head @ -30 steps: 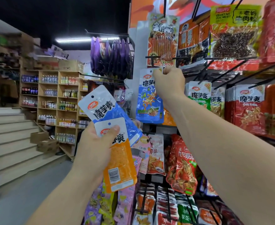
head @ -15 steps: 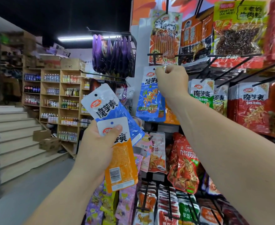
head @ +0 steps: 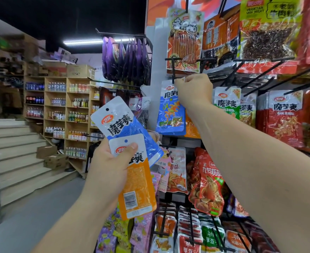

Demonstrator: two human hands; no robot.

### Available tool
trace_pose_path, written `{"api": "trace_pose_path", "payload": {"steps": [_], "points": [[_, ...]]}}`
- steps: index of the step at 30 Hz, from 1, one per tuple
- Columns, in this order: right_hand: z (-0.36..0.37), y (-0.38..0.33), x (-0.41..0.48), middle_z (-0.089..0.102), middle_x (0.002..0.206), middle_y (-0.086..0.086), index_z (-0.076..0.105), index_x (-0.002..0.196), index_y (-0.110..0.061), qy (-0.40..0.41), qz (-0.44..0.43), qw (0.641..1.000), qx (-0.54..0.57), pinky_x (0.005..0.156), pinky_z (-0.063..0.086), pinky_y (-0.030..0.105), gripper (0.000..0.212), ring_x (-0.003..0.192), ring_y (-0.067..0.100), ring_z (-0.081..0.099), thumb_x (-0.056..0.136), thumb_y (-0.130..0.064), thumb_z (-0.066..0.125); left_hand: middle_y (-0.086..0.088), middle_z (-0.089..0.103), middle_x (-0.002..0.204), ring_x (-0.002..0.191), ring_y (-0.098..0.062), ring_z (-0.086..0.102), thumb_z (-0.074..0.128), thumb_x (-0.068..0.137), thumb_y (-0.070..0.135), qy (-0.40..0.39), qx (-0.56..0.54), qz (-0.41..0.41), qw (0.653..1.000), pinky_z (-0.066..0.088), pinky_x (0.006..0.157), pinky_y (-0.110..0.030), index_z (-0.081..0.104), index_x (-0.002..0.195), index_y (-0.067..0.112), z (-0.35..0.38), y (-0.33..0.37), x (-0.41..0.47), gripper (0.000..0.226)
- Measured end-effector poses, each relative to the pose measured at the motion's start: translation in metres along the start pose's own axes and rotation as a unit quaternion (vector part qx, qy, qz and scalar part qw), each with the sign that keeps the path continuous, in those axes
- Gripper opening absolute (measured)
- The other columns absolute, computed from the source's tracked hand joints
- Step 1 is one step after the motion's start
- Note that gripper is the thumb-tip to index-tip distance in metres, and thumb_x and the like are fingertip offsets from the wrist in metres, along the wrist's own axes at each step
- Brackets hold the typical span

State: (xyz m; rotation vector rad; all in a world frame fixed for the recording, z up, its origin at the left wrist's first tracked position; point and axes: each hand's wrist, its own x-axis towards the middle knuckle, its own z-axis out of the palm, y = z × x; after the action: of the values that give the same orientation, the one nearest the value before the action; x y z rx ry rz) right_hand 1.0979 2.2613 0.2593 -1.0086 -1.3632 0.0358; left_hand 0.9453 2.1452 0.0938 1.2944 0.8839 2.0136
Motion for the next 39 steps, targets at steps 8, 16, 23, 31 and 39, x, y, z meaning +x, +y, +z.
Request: {"api": "trace_pose_path", "payload": {"steps": [8, 16, 23, 31, 39], "points": [[0.005, 0.034, -0.009, 0.055, 0.083, 0.0, 0.053, 0.094, -0.015, -0.042, -0.043, 0.996, -0.066, 0.069, 0.037, 0.033, 0.035, 0.079, 0.023, 0.052, 0.091, -0.041, 0.075, -0.001, 0.081, 0.103, 0.09, -0.024, 0.079, 0.062, 0.101, 0.011, -0.001, -0.01, -0.009, 1.0, 0.06, 0.072, -0.04, 0.067, 0.119, 0.019, -0.004, -0.003, -0.003, 0.02], [-0.006, 0.054, -0.048, 0.019, 0.161, 0.012, 0.035, 0.152, -0.041, -0.075, -0.273, 0.886, -0.368, 0.11, 0.038, 0.05, 0.086, 0.144, 0.038, 0.029, 0.08, -0.056, 0.079, 0.002, 0.082, 0.098, 0.081, -0.017, 0.079, 0.059, 0.101, 0.006, -0.029, -0.017, -0.014, 0.999, 0.059, 0.058, -0.025, 0.069, 0.111, 0.02, 0.005, -0.007, -0.014, 0.02], [-0.006, 0.065, -0.04, -0.033, 0.167, 0.002, -0.018, 0.159, -0.046, -0.213, -0.287, 0.784, -0.507, 0.125, -0.004, 0.064, 0.094, 0.157, 0.035, -0.019, 0.099, -0.063, 0.052, -0.001, 0.081, 0.1, 0.084, -0.02, 0.079, 0.062, 0.101, 0.009, -0.02, -0.014, -0.016, 1.0, 0.061, 0.06, -0.029, 0.067, 0.115, 0.02, 0.006, -0.007, -0.012, 0.019], [0.0, 0.063, -0.044, -0.037, 0.165, 0.004, -0.019, 0.158, -0.048, -0.212, -0.265, 0.778, -0.529, 0.12, -0.011, 0.069, 0.08, 0.154, 0.041, -0.025, 0.107, -0.042, 0.041, -0.004, 0.08, 0.104, 0.09, -0.026, 0.079, 0.065, 0.099, 0.012, -0.023, -0.017, -0.016, 0.999, 0.059, 0.077, -0.045, 0.063, 0.124, 0.016, 0.01, -0.004, -0.014, 0.025], [-0.012, 0.058, -0.056, -0.037, 0.165, 0.001, -0.019, 0.16, -0.038, -0.285, -0.237, 0.727, -0.577, 0.12, -0.012, 0.069, 0.082, 0.153, 0.039, -0.029, 0.105, -0.041, 0.041, -0.005, 0.08, 0.104, 0.087, -0.025, 0.079, 0.063, 0.1, 0.011, -0.035, -0.034, -0.014, 0.999, 0.061, 0.065, -0.037, 0.064, 0.122, 0.016, 0.011, -0.001, -0.022, 0.023]]}}
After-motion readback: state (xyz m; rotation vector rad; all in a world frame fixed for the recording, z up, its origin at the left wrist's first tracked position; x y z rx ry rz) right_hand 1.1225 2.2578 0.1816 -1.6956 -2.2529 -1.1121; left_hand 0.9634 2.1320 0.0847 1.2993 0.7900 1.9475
